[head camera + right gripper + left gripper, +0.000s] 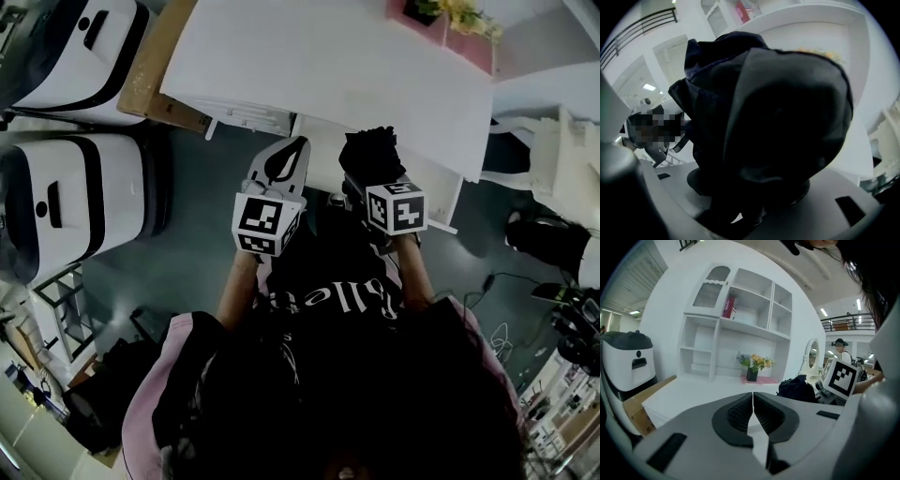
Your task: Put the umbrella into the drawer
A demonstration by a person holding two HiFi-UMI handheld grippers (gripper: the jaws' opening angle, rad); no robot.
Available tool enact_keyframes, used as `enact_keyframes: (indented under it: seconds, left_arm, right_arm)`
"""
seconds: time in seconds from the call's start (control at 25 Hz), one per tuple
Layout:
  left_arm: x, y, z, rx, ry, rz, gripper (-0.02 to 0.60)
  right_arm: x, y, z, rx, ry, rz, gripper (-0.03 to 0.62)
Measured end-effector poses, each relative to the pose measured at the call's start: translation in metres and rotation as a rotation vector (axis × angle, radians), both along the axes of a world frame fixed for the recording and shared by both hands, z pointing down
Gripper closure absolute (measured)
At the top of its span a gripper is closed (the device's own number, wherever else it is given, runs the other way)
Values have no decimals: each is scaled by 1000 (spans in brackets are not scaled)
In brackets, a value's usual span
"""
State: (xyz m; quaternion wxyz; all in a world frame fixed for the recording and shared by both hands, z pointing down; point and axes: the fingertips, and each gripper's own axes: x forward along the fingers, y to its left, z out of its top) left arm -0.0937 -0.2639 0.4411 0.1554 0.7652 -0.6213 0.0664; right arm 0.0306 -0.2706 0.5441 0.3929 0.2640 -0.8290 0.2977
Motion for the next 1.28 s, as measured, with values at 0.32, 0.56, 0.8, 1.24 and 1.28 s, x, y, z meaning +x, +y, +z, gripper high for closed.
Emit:
enact_keyframes:
  seconds: [0.32, 0.56, 0.8, 1.24, 1.28]
  left_arm:
    - [-8, 12, 2, -24, -25, -154, 565]
    - [-1, 21, 5, -56, -32, -190, 565]
    - [8, 22, 14, -87, -35, -204, 565]
    - [13, 26, 11, -108, -89, -213, 565]
    - [12, 27, 11, -109, -93, -214, 565]
  right_arm:
    - [-12, -15, 47, -23, 89, -253, 309]
    - [-20, -31, 71, -48, 114, -323, 309]
    - [-25, -26, 107, 15, 213, -504, 309]
    - [-25, -7, 180, -21, 325, -624, 309]
    - [-22, -6, 189, -25, 342, -633, 309]
